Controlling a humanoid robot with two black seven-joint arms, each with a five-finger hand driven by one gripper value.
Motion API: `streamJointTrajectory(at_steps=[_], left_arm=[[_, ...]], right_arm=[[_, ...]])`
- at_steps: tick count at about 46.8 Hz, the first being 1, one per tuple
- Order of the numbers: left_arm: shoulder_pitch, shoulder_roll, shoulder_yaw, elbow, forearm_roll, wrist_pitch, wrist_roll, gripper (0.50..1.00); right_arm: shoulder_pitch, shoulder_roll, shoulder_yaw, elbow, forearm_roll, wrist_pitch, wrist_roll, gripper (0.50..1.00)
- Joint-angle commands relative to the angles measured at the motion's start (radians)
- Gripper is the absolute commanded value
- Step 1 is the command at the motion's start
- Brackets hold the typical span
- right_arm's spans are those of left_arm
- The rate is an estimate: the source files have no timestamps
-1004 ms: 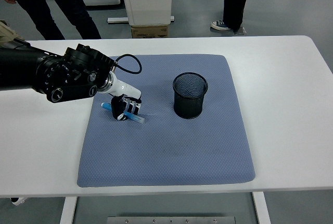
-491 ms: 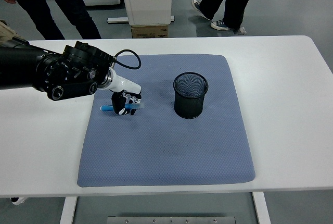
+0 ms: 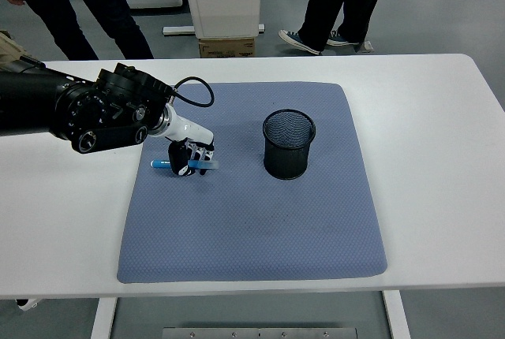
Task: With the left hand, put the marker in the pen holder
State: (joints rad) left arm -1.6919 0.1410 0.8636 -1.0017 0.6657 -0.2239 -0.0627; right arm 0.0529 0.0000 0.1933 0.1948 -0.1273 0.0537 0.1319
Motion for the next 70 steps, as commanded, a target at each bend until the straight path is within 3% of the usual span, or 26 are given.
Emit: streamJointTrajectory(at_steps=[1, 40, 53, 70], left_arm=[[0.0, 0.0, 0.0, 0.002, 0.0, 0.0, 0.001, 0.593], [0.0, -0.003, 0.006, -0.009, 0.028, -0.002, -0.002, 0.578], [0.001, -0.006, 0.006, -0.009, 0.04, -0.002, -0.002, 0.502], [0.0, 0.002, 0.008, -0.005, 0.041, -0.002, -0.003, 0.5]], right_arm=[[0.001, 0.0, 0.0, 0.0, 0.0, 0.0, 0.0, 1.0], [-0.001, 0.0, 0.0, 0.0, 0.0, 0.0, 0.0, 1.0], [0.001, 0.0, 0.0, 0.0, 0.0, 0.0, 0.0, 1.0], [-0.001, 0.0, 0.0, 0.0, 0.0, 0.0, 0.0, 1.0]])
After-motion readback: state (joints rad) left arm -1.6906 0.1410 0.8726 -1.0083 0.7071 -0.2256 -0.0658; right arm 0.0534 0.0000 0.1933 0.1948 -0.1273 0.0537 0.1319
